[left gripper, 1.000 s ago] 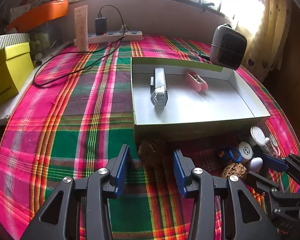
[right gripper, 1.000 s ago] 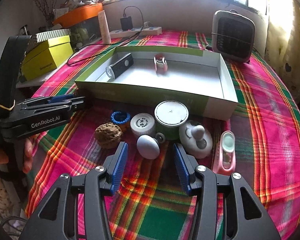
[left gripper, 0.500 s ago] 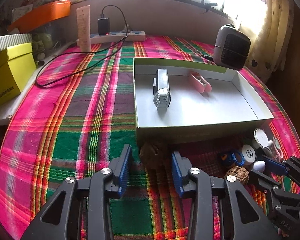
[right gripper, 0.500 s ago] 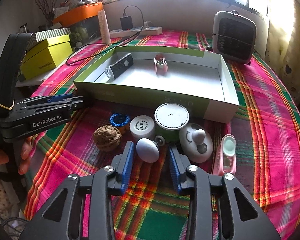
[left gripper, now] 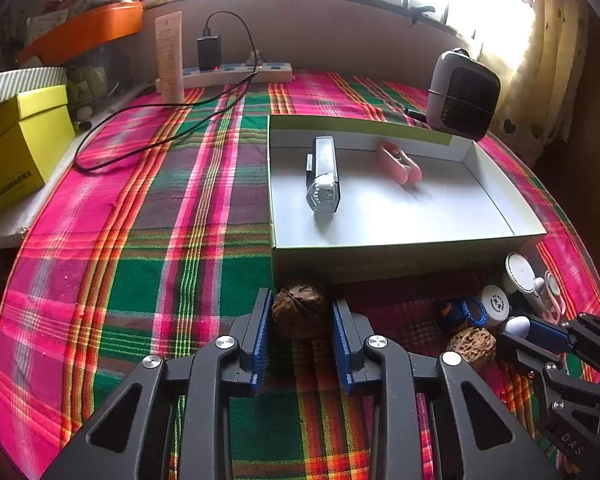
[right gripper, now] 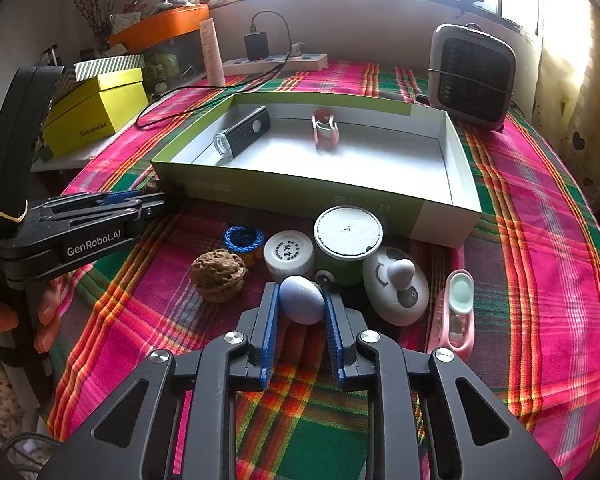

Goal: Organize objects
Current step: 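Grasp a walnut with the left tool while the right tool grasps the white egg-shaped ball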

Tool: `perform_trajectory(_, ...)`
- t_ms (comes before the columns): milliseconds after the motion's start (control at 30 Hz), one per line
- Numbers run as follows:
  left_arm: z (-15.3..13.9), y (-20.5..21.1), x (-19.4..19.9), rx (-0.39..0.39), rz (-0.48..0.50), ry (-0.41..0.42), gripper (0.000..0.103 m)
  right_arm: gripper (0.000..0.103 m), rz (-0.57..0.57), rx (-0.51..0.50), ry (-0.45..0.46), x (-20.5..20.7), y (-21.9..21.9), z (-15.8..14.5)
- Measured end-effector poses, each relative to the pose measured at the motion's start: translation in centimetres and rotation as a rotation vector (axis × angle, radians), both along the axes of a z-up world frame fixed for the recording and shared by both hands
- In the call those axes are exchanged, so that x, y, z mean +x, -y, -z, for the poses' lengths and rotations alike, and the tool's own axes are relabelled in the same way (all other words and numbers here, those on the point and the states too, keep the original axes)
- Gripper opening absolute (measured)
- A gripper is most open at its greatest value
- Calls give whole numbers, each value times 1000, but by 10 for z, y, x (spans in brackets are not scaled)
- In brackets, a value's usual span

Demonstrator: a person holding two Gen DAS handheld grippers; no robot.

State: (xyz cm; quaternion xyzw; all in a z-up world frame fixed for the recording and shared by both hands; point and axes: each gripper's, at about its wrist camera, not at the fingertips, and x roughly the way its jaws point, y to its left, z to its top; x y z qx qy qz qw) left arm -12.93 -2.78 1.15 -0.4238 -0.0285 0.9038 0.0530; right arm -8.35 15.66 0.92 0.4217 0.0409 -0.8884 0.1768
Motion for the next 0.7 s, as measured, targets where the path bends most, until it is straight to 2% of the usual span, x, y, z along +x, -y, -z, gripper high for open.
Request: perform_trajectory(700,-1,-12,26,-14,31,-16,26,23,-7,-12,-23,9,0,-6)
